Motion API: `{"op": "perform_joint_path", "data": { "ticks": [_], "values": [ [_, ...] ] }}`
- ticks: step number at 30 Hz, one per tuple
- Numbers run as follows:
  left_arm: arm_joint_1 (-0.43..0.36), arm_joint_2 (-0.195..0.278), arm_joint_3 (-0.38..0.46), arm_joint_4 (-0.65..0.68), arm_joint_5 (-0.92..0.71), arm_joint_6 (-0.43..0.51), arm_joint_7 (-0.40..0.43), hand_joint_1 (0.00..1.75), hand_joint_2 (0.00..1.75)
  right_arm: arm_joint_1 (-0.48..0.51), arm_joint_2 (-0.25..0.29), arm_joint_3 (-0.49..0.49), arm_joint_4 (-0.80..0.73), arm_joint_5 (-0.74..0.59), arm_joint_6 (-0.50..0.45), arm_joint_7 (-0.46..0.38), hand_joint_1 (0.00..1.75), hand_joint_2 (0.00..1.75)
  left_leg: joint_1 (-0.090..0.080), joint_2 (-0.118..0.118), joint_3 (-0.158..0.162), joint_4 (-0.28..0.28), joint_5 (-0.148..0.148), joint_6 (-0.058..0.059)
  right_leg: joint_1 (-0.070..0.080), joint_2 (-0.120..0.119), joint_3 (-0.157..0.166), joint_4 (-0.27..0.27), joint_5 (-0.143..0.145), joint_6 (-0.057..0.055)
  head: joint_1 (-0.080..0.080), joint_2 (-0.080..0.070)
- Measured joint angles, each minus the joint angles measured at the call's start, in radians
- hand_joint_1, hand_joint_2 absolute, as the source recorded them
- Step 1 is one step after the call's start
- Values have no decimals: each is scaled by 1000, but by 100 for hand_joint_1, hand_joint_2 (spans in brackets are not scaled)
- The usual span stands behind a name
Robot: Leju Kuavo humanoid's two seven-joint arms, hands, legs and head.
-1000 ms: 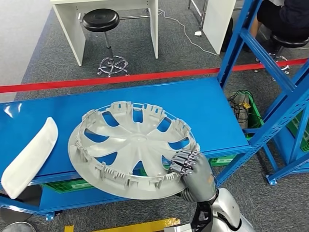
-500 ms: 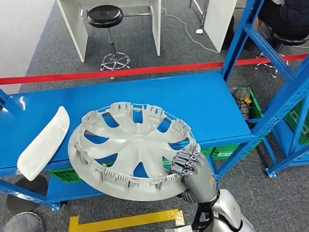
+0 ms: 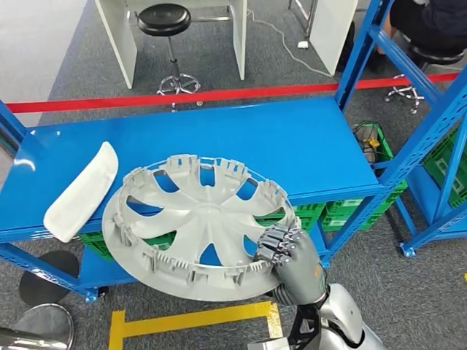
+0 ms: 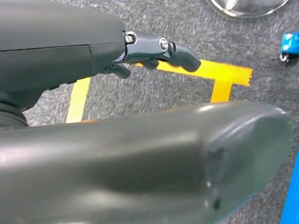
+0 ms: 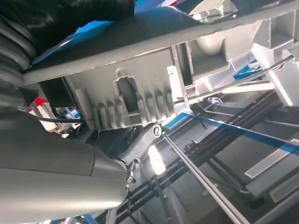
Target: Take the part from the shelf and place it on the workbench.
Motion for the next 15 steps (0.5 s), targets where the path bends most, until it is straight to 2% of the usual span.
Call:
{"op": "perform_joint_path", "data": {
  "ticks": [1,2,3,4,6,7,8,9,10,11,12,13,14,15],
  "values": [
    [1,0,0,0,0,0,0,0,0,0,0,0,0,0,0,0,175,175,0,1,-7,0,6,11,-2,1,-2,-1,5,7,0,0],
    [1,0,0,0,0,0,0,0,0,1,0,-1,0,0,0,0,175,175,0,3,-13,-1,14,24,-3,3,-8,5,-4,12,0,0],
    [1,0,0,0,0,0,0,0,0,2,0,-2,0,0,0,0,175,175,0,5,-22,-3,23,37,-4,6,-19,25,-30,16,2,0],
    [1,0,0,0,0,0,1,0,0,3,0,-4,0,-1,0,0,175,175,0,7,-33,-5,34,47,-5,9,-35,66,-72,17,3,0],
    [1,1,0,0,0,1,1,0,0,6,-2,-5,0,-2,0,2,175,175,-5,9,-59,-3,54,58,-2,13,-71,193,-167,17,7,0],
    [1,0,0,0,-1,1,1,0,0,10,-3,-7,0,-3,0,4,175,175,-8,9,-73,-3,64,59,-1,14,-81,250,-191,16,8,0],
    [2,0,0,0,-1,1,2,0,0,14,-4,-9,0,-4,0,5,175,175,-11,9,-86,-2,73,60,1,14,-78,281,-192,14,9,0],
    [3,-1,0,0,-2,1,2,0,0,18,-5,-12,0,-5,0,6,175,175,-14,9,-99,-1,82,60,3,14,-58,276,-172,10,9,0],
    [3,-1,0,0,-3,1,3,0,0,21,-6,-16,0,-4,0,6,175,175,-17,8,-109,0,90,60,6,14,-19,236,-143,3,8,0],
    [3,-2,1,0,-3,0,4,0,0,23,-8,-20,-2,-4,0,7,175,175,-19,8,-117,1,97,58,9,15,32,169,-121,-4,8,0],
    [3,-3,1,0,-3,-1,5,0,0,26,-9,-26,-6,-4,0,8,175,175,-22,8,-124,4,104,56,12,15,88,91,-112,-11,8,0],
    [4,-4,1,0,-4,-2,5,0,0,29,-11,-32,-11,-3,0,8,175,175,-24,7,-129,7,110,52,15,16,132,26,-115,-15,8,0],
    [4,-4,1,0,-5,-3,6,0,0,33,-13,-38,-18,-2,0,9,175,175,-25,7,-134,9,117,48,17,16,159,-18,-125,-16,8,0],
    [5,-5,1,0,-7,-4,7,0,0,39,-15,-45,-24,-2,0,9,175,175,-25,7,-138,10,124,43,18,16,170,-38,-130,-15,7,0]
  ]
}}
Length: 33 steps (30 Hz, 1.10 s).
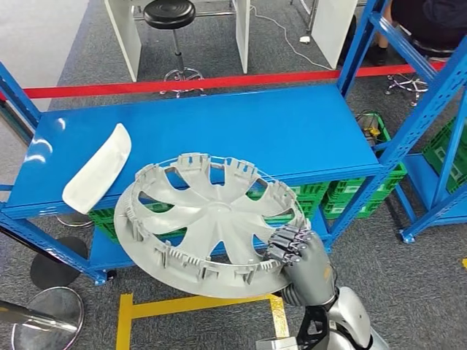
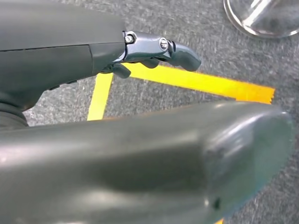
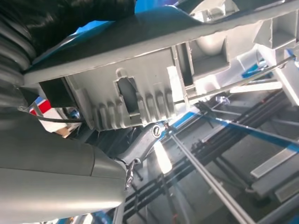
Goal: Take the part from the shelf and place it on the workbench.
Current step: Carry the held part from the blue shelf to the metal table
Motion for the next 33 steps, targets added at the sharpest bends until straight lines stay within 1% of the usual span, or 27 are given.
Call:
{"op": "perform_joint_path", "data": {
  "ticks": [2,3,4,6,7,8,9,10,11,13,14,15,17,18,19,20,22,23,24,25,27,28,29,30,31,32,33],
  "values": [
    [3,-1,0,0,-5,0,2,0,0,14,-6,-15,-10,0,0,1,175,175,1,-1,-7,6,-2,-11,-4,-3,-13,-7,8,-4,1,0],
    [5,-2,0,0,-8,0,3,0,0,22,-9,-22,-14,-1,0,2,175,175,2,-1,-14,23,-25,-18,-6,-5,-22,-8,16,-12,-1,0],
    [6,-3,0,0,-10,0,4,0,0,29,-12,-29,-19,-1,0,3,175,175,5,-1,-24,57,-64,-26,-9,-8,-30,-10,24,-19,-2,0],
    [8,-6,0,0,-13,1,6,0,0,39,-16,-40,-28,-2,0,4,175,175,14,-1,-53,177,-160,-40,-9,-11,-47,-7,42,-28,-5,0],
    [8,-6,0,0,-14,1,6,0,0,42,-17,-44,-31,-2,0,4,175,175,18,-1,-63,237,-189,-46,-9,-12,-57,-4,50,-28,-6,0],
    [8,-7,0,0,-14,1,6,0,0,45,-18,-48,-34,-2,0,4,175,175,21,-1,-62,276,-196,-50,-9,-12,-71,0,58,-27,-6,0],
    [8,-6,0,0,-14,0,6,0,0,48,-19,-51,-36,-2,0,5,175,175,24,-1,-46,278,-181,-53,-9,-13,-84,6,64,-25,-6,0],
    [7,-5,0,0,-14,0,6,0,0,51,-20,-54,-38,-2,0,5,175,175,26,-1,-14,243,-154,-54,-9,-13,-96,12,69,-22,-6,0],
    [7,-4,0,0,-14,0,6,0,0,53,-22,-57,-42,-2,0,5,175,175,28,-1,29,180,-128,-53,-10,-13,-107,19,72,-20,-6,0],
    [4,-1,0,0,-15,0,5,0,0,60,-27,-64,-53,-5,0,6,175,175,26,-1,108,52,-111,-45,-7,-14,-124,31,80,-11,-6,0],
    [2,0,0,0,-16,0,3,0,0,63,-30,-68,-60,-9,0,6,175,175,24,-2,127,14,-115,-40,-6,-15,-131,34,86,-5,-6,0],
    [1,1,0,0,-16,0,2,0,0,65,-32,-73,-65,-14,0,7,175,175,22,-2,131,-1,-120,-35,-6,-16,-136,35,93,1,-5,0],
    [0,1,0,0,-19,0,-2,0,0,73,-38,-82,-76,-23,0,6,175,175,22,-1,119,-9,-111,-19,-7,-16,-146,36,102,14,-5,0],
    [0,1,0,0,-20,0,-3,0,0,78,-42,-86,-79,-25,0,6,175,175,23,1,111,-12,-103,-10,-8,-14,-155,44,90,20,-4,0],
    [-1,1,0,0,-22,0,-4,0,0,83,-47,-90,-83,-26,0,6,175,175,25,3,101,-14,-92,0,-8,-10,-167,66,62,25,-3,0],
    [-2,1,0,0,-24,0,-5,0,0,89,-51,-93,-85,-27,0,6,175,175,26,4,91,-16,-83,6,-9,-7,-184,109,19,28,-2,0],
    [-3,1,0,0,-25,-1,-7,0,0,98,-56,-97,-87,-27,0,6,175,175,24,5,65,-15,-63,13,-9,-3,-219,233,-66,31,-1,0],
    [-3,0,0,0,-25,-1,-7,0,0,102,-57,-99,-87,-27,0,5,175,175,23,5,52,-14,-52,14,-9,-3,-228,285,-84,32,-1,0],
    [-3,-1,0,0,-26,-2,-7,0,0,105,-59,-101,-87,-27,0,5,175,175,23,5,38,-14,-42,13,-9,-3,-223,309,-78,32,-1,0],
    [-3,-2,0,0,-26,-2,-7,0,0,107,-61,-102,-87,-27,0,6,175,175,23,5,24,-13,-32,11,-9,-3,-201,298,-54,32,-1,0],
    [-4,-4,-1,0,-26,-2,-7,0,0,110,-65,-104,-89,-27,0,6,175,175,23,5,2,-7,-15,3,-10,-2,-107,184,-3,30,0,0],
    [-4,-4,-1,0,-26,-1,-7,0,0,111,-66,-105,-92,-27,0,5,175,175,21,4,-8,-2,-8,-2,-10,-1,-53,109,2,28,-1,0],
    [-5,-5,-1,0,-26,-1,-7,0,0,111,-66,-106,-95,-27,0,5,175,175,19,4,-16,3,0,-7,-10,0,-13,48,-3,26,0,0],
    [-6,-5,-1,0,-26,0,-7,0,0,112,-67,-107,-97,-28,0,3,175,175,17,4,-22,6,8,-12,-9,1,7,12,-12,22,-1,0],
    [-6,-5,-1,0,-26,0,-8,0,0,114,-67,-108,-99,-31,0,1,175,175,16,4,-26,8,16,-17,-8,2,10,-3,-17,17,-1,0],
    [-6,-4,-1,0,-26,1,-8,0,0,115,-67,-108,-100,-35,0,-2,175,175,17,4,-29,8,21,-22,-9,1,0,-3,-14,10,-1,0],
    [-6,-3,-1,0,-25,2,-8,0,0,117,-67,-109,-101,-40,0,-6,175,175,18,4,-32,14,11,-27,-10,-1,-8,-2,-8,2,-1,0]
  ]
}}
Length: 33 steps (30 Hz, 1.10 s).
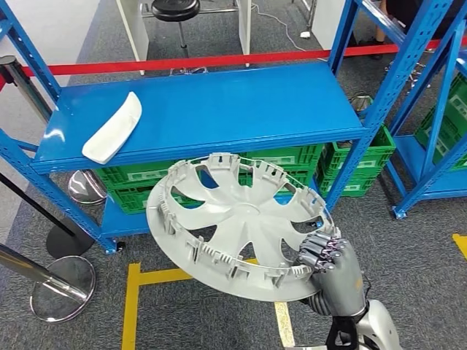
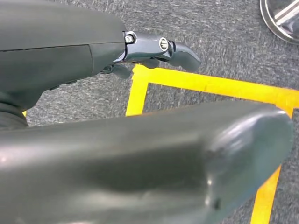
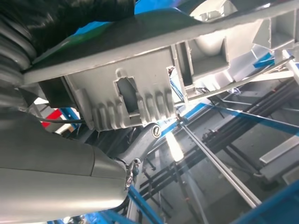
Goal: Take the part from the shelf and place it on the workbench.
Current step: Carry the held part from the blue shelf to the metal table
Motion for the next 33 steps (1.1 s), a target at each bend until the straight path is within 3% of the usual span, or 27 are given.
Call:
{"op": "perform_joint_path", "data": {
  "ticks": [2,4,5,6,7,9,11,13,15,16,18,20,21,22,24,26,27,28,30,31,33],
  "values": [
    [2,1,0,0,1,1,0,0,0,1,-1,0,-2,-7,0,-6,175,175,2,0,-15,61,-75,-11,-2,-4,-17,0,17,-17,-2,0],
    [1,0,0,0,1,2,0,0,0,1,-2,0,-6,-8,0,-10,175,175,3,0,-39,184,-175,-17,1,-6,-34,3,36,-25,-4,0],
    [-1,-1,0,0,2,2,-1,0,0,1,-2,-1,-8,-8,0,-12,175,175,3,0,-46,240,-201,-18,3,-7,-45,5,45,-26,-4,0],
    [-2,-1,0,0,2,1,-1,0,0,1,-2,-1,-11,-8,0,-13,175,175,3,0,-40,270,-203,-16,6,-8,-57,9,54,-27,-5,0],
    [-2,-1,0,0,2,1,-1,0,0,1,-2,-2,-14,-7,0,-14,175,175,2,0,-18,263,-187,-12,9,-8,-71,14,61,-27,-5,0],
    [-3,0,0,0,3,-1,-2,0,0,1,-2,-3,-21,-5,0,-17,175,175,-4,0,69,148,-139,8,14,-8,-92,23,71,-27,-5,0],
    [-5,2,0,1,4,-1,-3,0,0,0,-3,-4,-30,-3,0,-20,175,175,-11,-1,146,19,-124,28,18,-9,-105,29,81,-22,-4,0],
    [-6,3,0,1,6,-1,-4,0,0,-2,-3,-7,-36,-1,0,-22,175,175,-17,0,165,-25,-126,37,15,-10,-115,29,94,-11,-4,0],
    [-7,2,0,2,8,0,-5,0,0,-2,-5,-8,-42,-2,0,-25,175,175,-16,2,159,-41,-110,42,12,-9,-125,32,94,1,-4,0],
    [-8,2,0,2,9,0,-5,0,0,-2,-6,-9,-44,-3,0,-27,175,175,-13,3,153,-48,-100,46,12,-7,-135,47,76,6,-2,0],
    [-11,1,0,3,11,0,-5,0,0,-3,-8,-12,-47,-8,0,-32,175,175,-9,6,133,-54,-80,49,9,-2,-168,130,0,17,0,0],
    [-13,1,0,3,12,0,-5,0,0,-4,-10,-15,-48,-11,0,-35,175,175,-8,7,105,-49,-63,49,4,0,-201,254,-70,26,1,0],
    [-13,0,0,3,12,0,-5,0,0,-4,-11,-16,-48,-12,0,-35,175,175,-8,7,90,-46,-54,47,2,-1,-204,293,-75,31,1,0],
    [-13,-1,0,3,12,0,-5,0,0,-4,-11,-16,-48,-13,0,-35,175,175,-6,7,76,-42,-46,44,0,-1,-191,298,-58,35,1,0],
    [-13,-1,0,3,12,-1,-5,0,0,-4,-13,-17,-49,-13,0,-35,175,175,-2,7,50,-29,-34,35,-5,-1,-118,208,2,41,1,0],
    [-13,-1,0,3,12,-1,-6,0,0,-7,-15,-18,-50,-13,0,-35,175,175,-2,6,27,-13,-24,23,-6,1,-26,74,13,43,3,0],
    [-14,0,0,3,12,-1,-6,0,0,-8,-15,-18,-52,-13,0,-36,175,175,-4,6,19,-6,-17,18,-6,2,-2,32,5,40,3,0],
    [-13,0,0,3,13,-1,-6,0,0,-9,-15,-17,-53,-13,0,-36,175,175,-5,6,13,-3,-9,14,-3,3,7,14,-3,34,3,0],
    [-12,1,0,3,14,-1,-7,0,0,-9,-15,-17,-54,-13,0,-36,175,175,-5,5,4,0,-1,6,-3,2,-7,12,5,16,3,0],
    [-12,2,0,4,14,-1,-7,0,0,-10,-15,-17,-54,-14,0,-36,175,175,-4,4,-2,10,-16,1,-4,0,-14,13,11,6,2,0],
    [-11,3,0,4,15,1,-7,0,0,-11,-17,-17,-55,-14,0,-36,175,175,-1,3,-24,86,-96,-9,-6,-3,-31,13,26,-13,0,0]
  ]
}}
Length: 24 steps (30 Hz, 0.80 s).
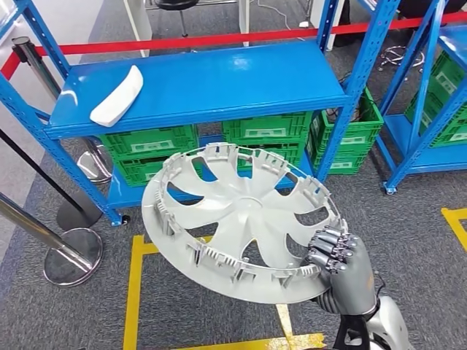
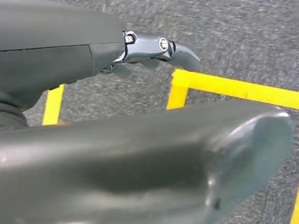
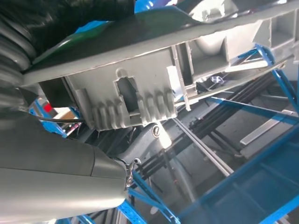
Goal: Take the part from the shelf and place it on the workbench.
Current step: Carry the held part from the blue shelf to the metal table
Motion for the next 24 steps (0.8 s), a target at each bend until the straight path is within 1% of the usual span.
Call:
{"op": "perform_joint_path", "data": {
  "ticks": [1,2,3,4,5,6,7,8,9,10,11,12,13,14,15,16,17,18,19,20,21,22,23,24],
  "values": [
    [0,0,0,1,0,1,0,0,0,0,0,0,0,-1,0,0,175,175,1,0,-14,64,-50,-4,1,-1,-11,1,8,-6,-1,0],
    [0,-1,0,1,-1,2,0,0,0,0,0,0,-1,-3,0,0,175,175,1,0,-26,130,-87,-5,3,-2,-23,3,17,-9,-1,0],
    [0,-1,0,2,-1,3,0,0,0,0,0,1,-1,-4,0,0,175,175,1,0,-29,177,-103,-5,5,-2,-35,5,25,-11,-1,0],
    [-1,-1,0,2,-1,4,0,0,0,0,0,1,-1,-6,0,-1,175,175,1,0,-18,192,-97,-1,8,-2,-48,7,32,-11,-2,0],
    [-1,0,0,2,-1,5,0,0,0,0,0,1,-1,-8,0,-1,175,175,-1,0,10,168,-73,4,11,-2,-59,9,39,-11,-2,0],
    [-1,1,0,2,-1,6,0,0,0,0,0,1,-1,-8,0,-1,175,175,-3,-1,52,112,-44,13,14,-1,-69,11,45,-11,-1,0],
    [-1,3,0,2,-1,6,1,0,0,0,0,1,-2,-8,0,-1,175,175,-7,-1,100,41,-26,26,16,-1,-76,12,51,-11,0,0],
    [-2,5,0,2,-2,6,1,0,0,0,0,1,-3,-9,0,-1,175,175,-10,-2,142,-28,-18,36,17,-1,-81,13,57,-8,0,0],
    [-2,7,0,2,-2,6,1,0,0,-2,0,1,-4,-9,0,-1,175,175,-14,-2,169,-78,-18,44,17,-2,-86,13,64,-3,0,0],
    [-2,8,0,2,-3,6,2,0,0,-3,0,1,-4,-10,0,-1,175,175,-19,-3,181,-105,-22,49,14,-3,-91,11,71,3,0,0],
    [-2,9,0,2,-3,6,2,0,0,-4,0,1,-5,-11,0,-2,175,175,-21,-3,182,-117,-18,51,12,-3,-94,9,79,10,-1,0],
    [-2,9,0,2,-3,6,2,0,0,-4,0,1,-6,-11,0,-2,175,175,-20,-3,182,-128,-11,53,10,-3,-99,8,80,16,-1,0],
    [-2,9,0,2,-3,6,2,0,0,-4,0,1,-6,-12,0,-2,175,175,-18,-2,180,-137,-3,57,9,-2,-107,12,71,21,-1,0],
    [-3,9,0,3,-3,6,2,0,0,-5,0,1,-7,-12,0,-3,175,175,-14,-2,177,-147,5,61,9,0,-119,34,47,25,1,0],
    [-4,10,0,3,-3,6,3,0,0,-6,0,1,-8,-13,0,-3,175,175,-11,-1,172,-154,11,64,9,2,-139,78,10,29,4,0],
    [-6,10,0,3,-3,6,3,0,0,-6,0,1,-8,-13,0,-4,175,175,-11,0,162,-151,15,65,8,3,-161,140,-31,33,7,0],
    [-6,10,0,3,-4,6,3,0,0,-6,0,1,-8,-14,0,-5,175,175,-11,1,151,-146,18,66,7,3,-182,209,-66,37,9,0],
    [-6,10,0,3,-4,6,3,0,0,-6,0,2,-8,-14,0,-5,175,175,-11,2,140,-139,21,65,6,3,-194,261,-83,41,9,0],
    [-6,10,0,4,-4,6,3,0,0,-5,0,2,-8,-14,0,-5,175,175,-10,3,130,-130,23,64,5,3,-190,282,-83,45,9,0],
    [-6,10,0,4,-4,6,3,0,0,-4,0,2,-8,-14,0,-5,175,175,-9,4,120,-122,25,62,4,3,-168,262,-65,47,10,0],
    [-6,10,0,4,-4,6,3,0,0,-4,0,1,-8,-14,0,-5,175,175,-8,4,111,-112,26,60,2,3,-128,207,-37,49,10,0],
    [-6,10,0,4,-4,6,3,0,0,-4,0,1,-8,-14,0,-5,175,175,-7,4,101,-103,27,57,2,3,-83,138,-21,50,10,0],
    [-7,10,0,4,-4,6,3,0,0,-5,0,1,-8,-14,0,-5,175,175,-7,3,91,-94,28,53,2,4,-44,78,-8,47,10,0],
    [-7,11,0,4,-4,6,3,0,0,-5,0,1,-8,-14,0,-5,175,175,-8,3,84,-86,32,48,3,5,-22,39,-4,44,10,0]
  ]
}}
